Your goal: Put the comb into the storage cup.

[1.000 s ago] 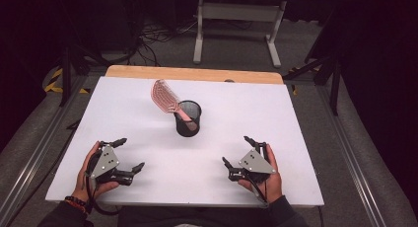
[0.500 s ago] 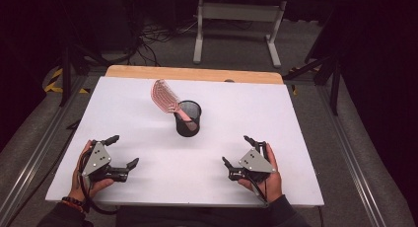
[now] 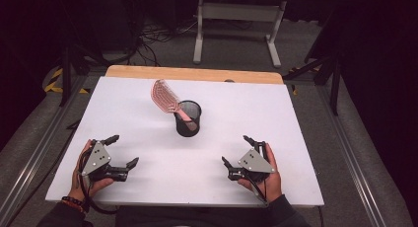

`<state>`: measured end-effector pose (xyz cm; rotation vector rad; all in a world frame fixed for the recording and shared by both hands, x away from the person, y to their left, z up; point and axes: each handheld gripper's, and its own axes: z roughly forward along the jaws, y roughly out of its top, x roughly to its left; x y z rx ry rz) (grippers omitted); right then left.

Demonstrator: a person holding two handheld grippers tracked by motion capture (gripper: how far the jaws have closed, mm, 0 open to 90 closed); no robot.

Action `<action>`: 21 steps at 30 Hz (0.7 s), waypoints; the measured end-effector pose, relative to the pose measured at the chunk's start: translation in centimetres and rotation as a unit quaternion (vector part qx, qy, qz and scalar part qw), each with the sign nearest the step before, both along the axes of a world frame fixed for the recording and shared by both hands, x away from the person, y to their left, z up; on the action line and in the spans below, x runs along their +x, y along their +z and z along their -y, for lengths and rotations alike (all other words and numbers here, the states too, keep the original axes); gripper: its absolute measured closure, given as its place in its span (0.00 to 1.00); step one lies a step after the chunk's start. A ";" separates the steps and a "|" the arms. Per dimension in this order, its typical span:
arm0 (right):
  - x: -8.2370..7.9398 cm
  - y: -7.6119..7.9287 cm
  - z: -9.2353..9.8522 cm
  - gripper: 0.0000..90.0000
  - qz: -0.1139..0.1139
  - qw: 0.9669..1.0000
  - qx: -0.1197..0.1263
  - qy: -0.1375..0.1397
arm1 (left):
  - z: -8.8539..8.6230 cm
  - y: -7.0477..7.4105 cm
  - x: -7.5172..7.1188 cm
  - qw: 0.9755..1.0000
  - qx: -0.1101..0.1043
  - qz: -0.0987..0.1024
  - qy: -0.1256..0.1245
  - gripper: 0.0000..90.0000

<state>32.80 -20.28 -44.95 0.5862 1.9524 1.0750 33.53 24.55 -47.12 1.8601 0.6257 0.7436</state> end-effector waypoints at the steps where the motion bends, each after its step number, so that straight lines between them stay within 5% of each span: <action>1: 0.0 0.0 0.0 0.08 0.000 1.000 0.000 0.000 | 0.0 0.0 0.0 1.000 0.000 -0.001 -0.002 0.04; 21: 0.0 -0.1 -0.4 0.08 0.002 1.000 -0.003 -0.002 | 0.1 0.1 0.0 1.000 -0.001 0.000 -0.007 0.05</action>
